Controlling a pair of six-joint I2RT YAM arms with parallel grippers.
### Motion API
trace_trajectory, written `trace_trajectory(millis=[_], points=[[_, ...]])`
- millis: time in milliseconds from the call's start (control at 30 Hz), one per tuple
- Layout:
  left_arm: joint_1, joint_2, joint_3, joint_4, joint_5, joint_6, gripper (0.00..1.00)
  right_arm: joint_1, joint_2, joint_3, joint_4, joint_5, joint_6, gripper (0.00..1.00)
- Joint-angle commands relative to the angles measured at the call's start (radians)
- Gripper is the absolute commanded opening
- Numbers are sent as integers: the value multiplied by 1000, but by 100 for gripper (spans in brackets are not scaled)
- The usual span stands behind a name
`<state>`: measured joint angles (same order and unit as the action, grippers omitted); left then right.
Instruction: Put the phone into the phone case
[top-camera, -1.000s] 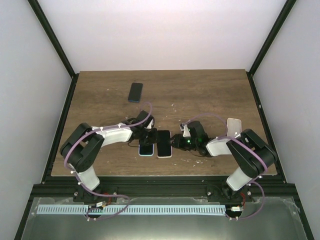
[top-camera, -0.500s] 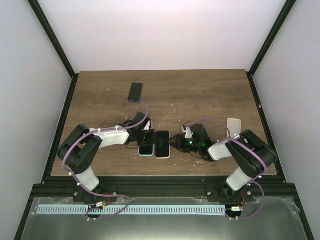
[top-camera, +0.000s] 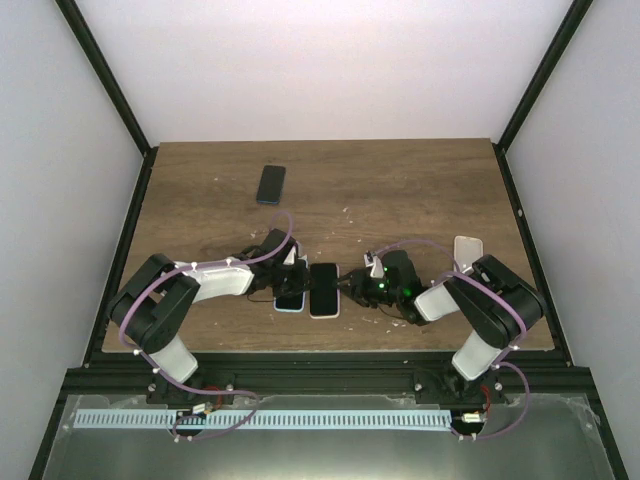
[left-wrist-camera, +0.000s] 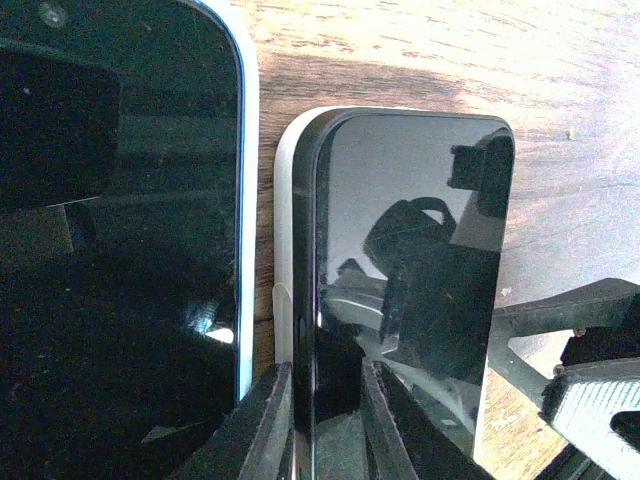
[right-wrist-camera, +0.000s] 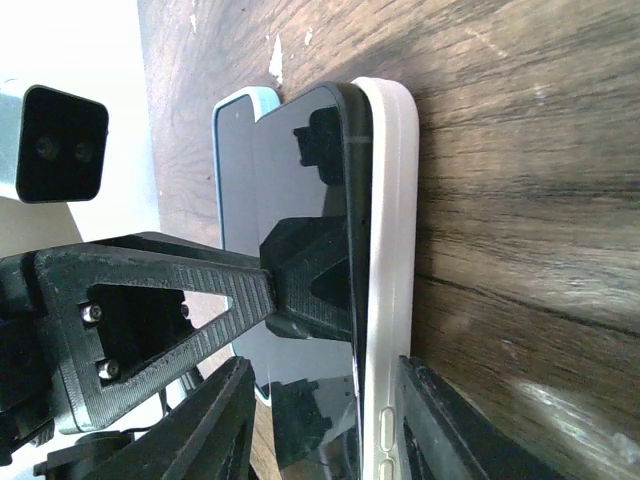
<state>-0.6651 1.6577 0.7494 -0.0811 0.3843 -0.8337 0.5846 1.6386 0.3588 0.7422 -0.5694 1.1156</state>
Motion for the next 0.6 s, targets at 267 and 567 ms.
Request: trace_trajectory(millis=[267,567], points=[[-28,102,-47,-101,32,12,18,26,-78,34,-165,130,-104,38],[-19,108,-45,-118,13,16,17,106,-115,60,-368,307,-144,44]])
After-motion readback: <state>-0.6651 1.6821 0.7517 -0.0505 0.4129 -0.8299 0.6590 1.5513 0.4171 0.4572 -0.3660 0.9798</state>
